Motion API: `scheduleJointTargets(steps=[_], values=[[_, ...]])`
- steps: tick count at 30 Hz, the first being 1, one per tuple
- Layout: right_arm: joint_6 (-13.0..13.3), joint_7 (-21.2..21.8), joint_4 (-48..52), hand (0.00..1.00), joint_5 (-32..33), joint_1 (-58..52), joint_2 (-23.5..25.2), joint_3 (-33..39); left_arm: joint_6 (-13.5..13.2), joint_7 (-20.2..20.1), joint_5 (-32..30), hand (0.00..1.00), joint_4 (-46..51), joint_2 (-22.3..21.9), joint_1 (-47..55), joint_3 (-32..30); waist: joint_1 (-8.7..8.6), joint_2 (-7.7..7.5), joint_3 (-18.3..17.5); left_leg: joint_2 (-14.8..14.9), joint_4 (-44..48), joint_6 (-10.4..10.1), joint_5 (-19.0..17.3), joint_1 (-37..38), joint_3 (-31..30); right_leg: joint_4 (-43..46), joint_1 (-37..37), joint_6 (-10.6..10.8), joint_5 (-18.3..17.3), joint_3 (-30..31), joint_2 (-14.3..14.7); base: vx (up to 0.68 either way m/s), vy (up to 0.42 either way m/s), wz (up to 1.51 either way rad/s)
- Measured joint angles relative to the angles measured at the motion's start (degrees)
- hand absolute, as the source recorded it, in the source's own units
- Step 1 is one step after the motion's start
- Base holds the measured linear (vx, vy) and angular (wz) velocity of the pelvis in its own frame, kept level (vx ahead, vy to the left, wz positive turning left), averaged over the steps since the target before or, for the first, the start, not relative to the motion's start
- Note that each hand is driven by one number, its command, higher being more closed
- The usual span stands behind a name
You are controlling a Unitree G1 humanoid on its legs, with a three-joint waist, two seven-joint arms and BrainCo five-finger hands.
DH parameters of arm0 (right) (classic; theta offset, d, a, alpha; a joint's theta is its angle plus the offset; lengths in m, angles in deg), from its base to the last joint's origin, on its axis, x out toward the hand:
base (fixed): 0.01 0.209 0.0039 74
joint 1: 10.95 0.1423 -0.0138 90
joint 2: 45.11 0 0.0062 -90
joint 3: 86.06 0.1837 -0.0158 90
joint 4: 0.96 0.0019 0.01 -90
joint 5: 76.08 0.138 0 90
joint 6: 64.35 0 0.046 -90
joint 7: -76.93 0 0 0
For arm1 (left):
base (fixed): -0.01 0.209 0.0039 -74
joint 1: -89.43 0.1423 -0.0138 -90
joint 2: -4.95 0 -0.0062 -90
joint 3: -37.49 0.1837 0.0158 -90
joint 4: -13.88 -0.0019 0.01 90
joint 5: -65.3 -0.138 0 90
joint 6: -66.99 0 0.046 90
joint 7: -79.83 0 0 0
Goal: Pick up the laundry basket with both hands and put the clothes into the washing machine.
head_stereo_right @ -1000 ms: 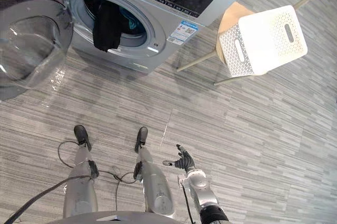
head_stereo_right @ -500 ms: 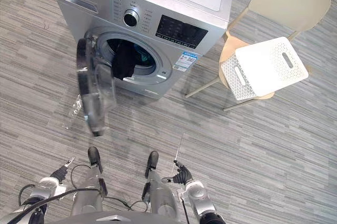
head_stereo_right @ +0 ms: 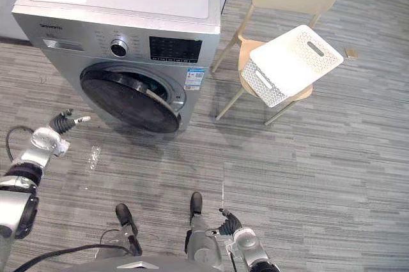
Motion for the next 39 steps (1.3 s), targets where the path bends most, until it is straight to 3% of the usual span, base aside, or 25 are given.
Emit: scheduleJointTargets(steps=[3,7,12,16,20,23,24,26,27,30,34,36,39], values=[[-0.08,-0.26,0.18,0.00,0.01,-1.11,-0.05,1.94,-1.64,0.98,2.00,0.00,14.14,-0.76,8.61,-5.88,1.18,1.30,-0.62,-0.11,0.02,0.09,0.05,-1.13,-1.91,0.00,0.18,0.28,-0.38,-1.79,0.15,0.12,-0.048,0.30],[-0.01,-0.22,-0.18,0.00,-0.02,-1.14,0.53,1.96,-0.76,4.14,1.84,0.00,15.95,-7.53,21.74,-13.15,3.18,1.50,-0.74,-0.27,0.05,0.06,0.03,0.11,-3.80,0.00,1.80,0.13,-0.82,-2.47,0.12,0.10,-0.018,0.08],[0.02,-0.33,0.37,0.00,-0.06,-1.70,0.51,2.21,-0.70,5.30,0.90,0.00,15.64,-16.25,34.23,-14.71,4.43,1.47,-0.83,-0.13,0.03,-0.50,-0.76,1.32,-6.08,-0.02,4.07,0.10,-2.28,-3.66,0.21,0.01,-0.003,0.16],[0.03,-0.60,3.15,0.00,-0.01,-1.07,0.46,2.05,-0.82,5.34,0.89,0.00,15.64,-19.41,38.89,-14.66,5.69,1.72,-1.00,-0.19,-0.03,-1.00,-1.10,1.43,-6.13,-0.02,4.11,0.27,-2.55,-3.76,0.03,-0.06,0.011,0.01],[-0.17,-1.81,4.13,0.00,1.88,5.21,-0.24,2.61,-1.75,6.18,1.61,0.00,15.99,-22.91,39.26,-13.18,5.94,2.34,-1.11,-0.80,-0.35,-0.93,-0.54,-3.49,-10.00,-0.02,1.68,0.50,-2.54,-7.02,-0.73,-0.08,0.024,0.36],[-0.18,-5.50,-0.42,0.00,6.05,19.17,-1.46,3.72,-2.58,6.51,2.80,0.00,18.48,-24.65,39.12,-9.62,6.63,3.20,1.00,-1.23,-0.36,-0.70,1.88,-6.76,-12.51,-0.02,-0.19,0.51,-0.50,-8.46,-1.16,-0.10,0.028,0.35],[-0.14,-7.97,-4.13,0.00,8.72,29.27,-2.88,3.36,-3.30,6.89,4.07,0.00,19.98,-25.33,39.07,-7.26,8.28,3.72,3.35,-1.40,-0.35,-0.36,2.45,-7.06,-12.80,-0.02,-0.27,0.48,0.14,-8.56,-1.28,-0.11,0.036,0.19],[0.52,-9.19,-7.62,0.00,12.51,39.44,-5.00,1.10,-3.87,7.51,5.06,0.00,20.63,-25.79,38.54,-5.62,10.01,4.21,5.63,-1.48,-0.36,-0.32,2.86,-7.42,-12.80,-0.02,-0.71,0.31,0.71,-8.47,-1.35,-0.12,0.019,0.02],[-1.24,-11.25,-12.23,0.00,16.93,45.99,-6.36,0.10,-3.93,7.55,5.85,0.00,20.57,-25.75,38.49,-4.93,11.00,4.26,6.08,-1.44,-0.36,-0.35,3.15,-8.48,-12.94,-0.02,-1.73,0.14,1.05,-8.48,-1.27,-0.11,-0.007,0.05],[-1.36,-9.78,-14.77,0.00,28.22,51.13,-10.41,-5.08,-3.95,7.40,6.70,0.00,19.11,-25.56,37.48,-2.67,12.00,4.32,8.18,-1.32,-0.36,0.07,3.85,-9.61,-13.93,-0.01,-2.26,-0.07,1.34,-9.31,-1.04,-0.06,-0.012,0.07],[-3.37,-9.77,-17.39,0.00,42.29,55.70,-10.76,-8.00,-3.93,6.18,6.70,0.00,14.95,-25.71,35.46,0.97,12.21,4.19,8.76,-0.31,-0.36,-0.05,4.02,-9.82,-13.90,-0.02,-2.65,-0.14,1.56,-9.19,-0.08,-0.02,-0.034,-0.07],[-3.74,-9.77,-17.57,0.00,47.67,56.42,-10.21,-8.20,-3.94,6.22,6.70,0.00,14.37,-25.71,34.94,1.23,12.30,4.22,8.78,0.46,-0.36,-0.31,4.18,-9.81,-14.02,-0.02,-2.67,-0.53,1.47,-9.59,0.81,0.01,-0.069,-0.09],[-3.94,-10.05,-21.13,0.00,50.84,60.68,-9.38,-8.03,-3.96,6.35,6.73,0.00,13.33,-25.65,33.46,1.31,12.62,4.53,9.84,2.03,-0.36,-1.07,4.58,-9.85,-14.35,-0.02,-2.67,-1.41,1.26,-9.88,2.40,0.00,-0.089,-0.09]])
